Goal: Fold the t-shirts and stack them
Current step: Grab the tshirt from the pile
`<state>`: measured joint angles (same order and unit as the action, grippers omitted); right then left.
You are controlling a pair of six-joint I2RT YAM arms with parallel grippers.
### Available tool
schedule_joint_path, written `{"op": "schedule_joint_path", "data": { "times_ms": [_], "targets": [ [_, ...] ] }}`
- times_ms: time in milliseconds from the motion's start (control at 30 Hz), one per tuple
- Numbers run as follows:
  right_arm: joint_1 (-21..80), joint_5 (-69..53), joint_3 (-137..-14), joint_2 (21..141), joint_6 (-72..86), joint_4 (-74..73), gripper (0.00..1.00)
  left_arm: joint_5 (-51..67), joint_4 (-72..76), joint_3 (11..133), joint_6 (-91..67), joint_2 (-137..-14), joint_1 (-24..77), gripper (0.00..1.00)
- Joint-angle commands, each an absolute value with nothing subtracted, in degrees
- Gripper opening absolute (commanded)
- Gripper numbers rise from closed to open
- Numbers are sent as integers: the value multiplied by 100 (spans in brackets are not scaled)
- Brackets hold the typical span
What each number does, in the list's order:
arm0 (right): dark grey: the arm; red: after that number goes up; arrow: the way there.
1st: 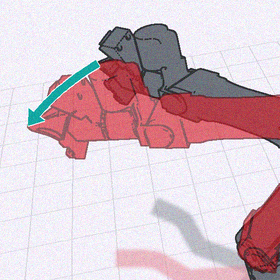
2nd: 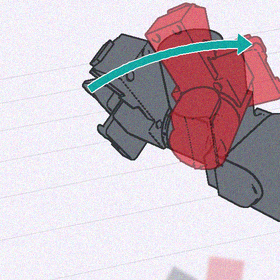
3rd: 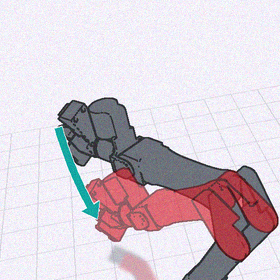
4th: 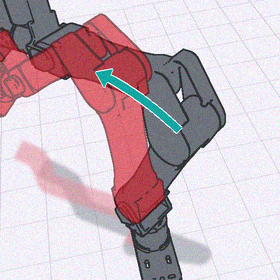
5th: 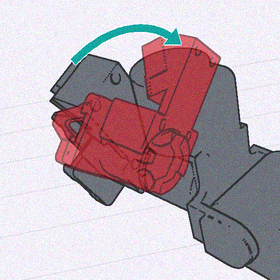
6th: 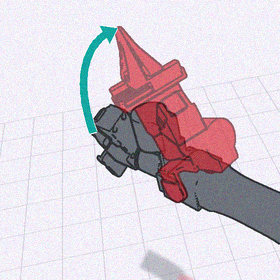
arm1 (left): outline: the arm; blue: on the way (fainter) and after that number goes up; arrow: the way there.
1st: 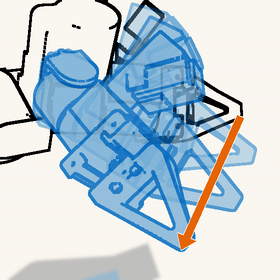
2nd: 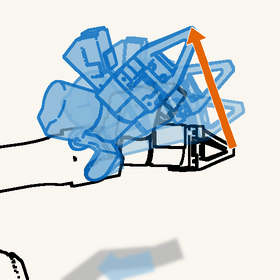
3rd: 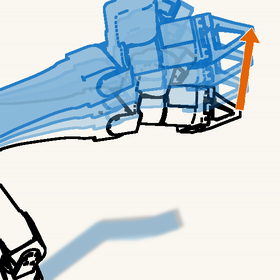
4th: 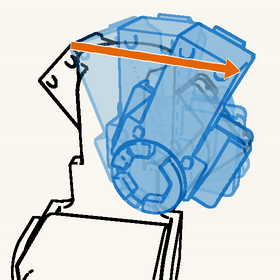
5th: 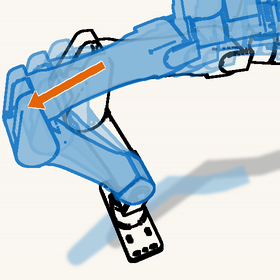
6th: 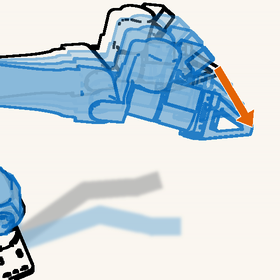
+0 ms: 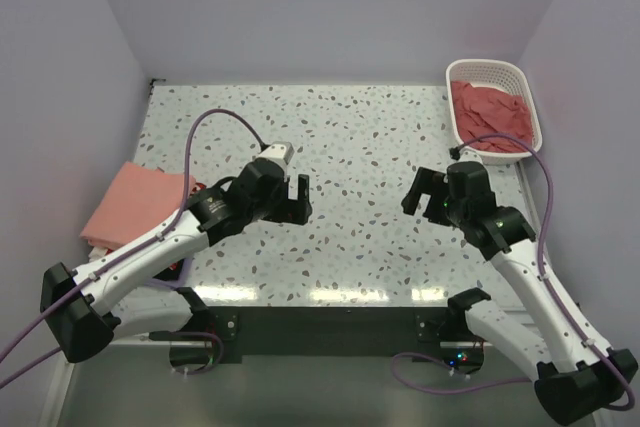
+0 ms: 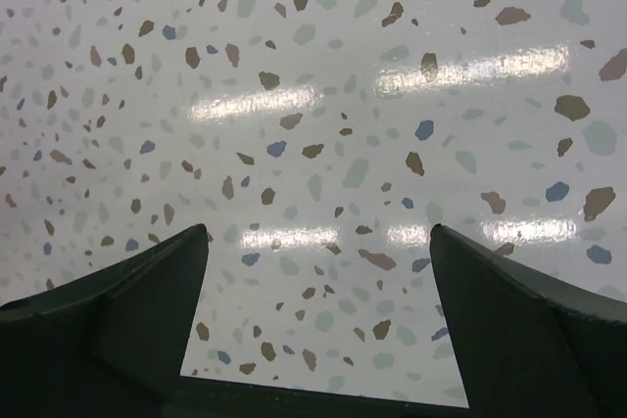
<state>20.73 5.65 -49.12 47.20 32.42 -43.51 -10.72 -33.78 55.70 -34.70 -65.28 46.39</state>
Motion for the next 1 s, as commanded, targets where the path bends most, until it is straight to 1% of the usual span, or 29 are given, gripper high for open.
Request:
{"op": "schedule_joint_path", "data": {
  "times_ms": [0,100,133,167,200,300,333,367,433,500,567,633,667,833,933,967],
  "targets": [
    [2083,1272,-5124,4991,3024,-3912,99,-1248,-3217,5511,-3173,-6381,4623,100],
    [2083,1458,-5352,5334,2848,-3464,99,-1196,-3129,5423,-3094,-6346,4614,100],
    [2092,1502,-5466,5735,2795,-3332,99,-1187,-3120,5449,-3076,-6372,4606,100],
    [2092,1529,-5789,5983,2682,-3122,99,-1178,-3155,5475,-3059,-6398,4597,100],
    [2092,1738,-6018,6612,2672,-3085,99,-1152,-3207,5571,-2998,-6451,4588,100],
    [2005,1898,-6994,7512,2725,-2840,99,-1335,-3261,5669,-2901,-6486,4570,100],
    [1960,1968,-7187,7993,2681,-2656,99,-1353,-3252,5669,-2874,-6478,4544,100],
    [1899,2047,-7537,8207,2646,-2298,99,-1345,-3235,5669,-2831,-6469,4500,100],
    [1496,1882,-7961,8707,2654,-2058,99,-1336,-3147,5599,-2734,-6381,4386,100],
    [1092,1714,-8664,9445,2689,-1951,99,-1284,-3033,5476,-2681,-6302,4263,100],
    [906,1871,-9321,10059,2506,-1942,99,-1248,-2953,5388,-2698,-6276,4219,100],
    [862,2204,-9805,10387,2269,-1881,99,-1134,-2909,5300,-2707,-6284,4131,100],
    [827,2354,-9913,10676,2128,-1829,99,-1134,-2918,5282,-2698,-6275,4122,100],
    [282,2540,-10475,11355,2135,-1810,99,-1195,-2918,5203,-2681,-6196,4104,100],
    [18,2698,-10433,11645,2407,-1724,99,-1195,-2927,5194,-2654,-6170,4104,100],
    [-270,2655,-10389,11698,2486,-1662,99,-1161,-2918,5194,-2646,-6170,4104,100]
  ]
}}
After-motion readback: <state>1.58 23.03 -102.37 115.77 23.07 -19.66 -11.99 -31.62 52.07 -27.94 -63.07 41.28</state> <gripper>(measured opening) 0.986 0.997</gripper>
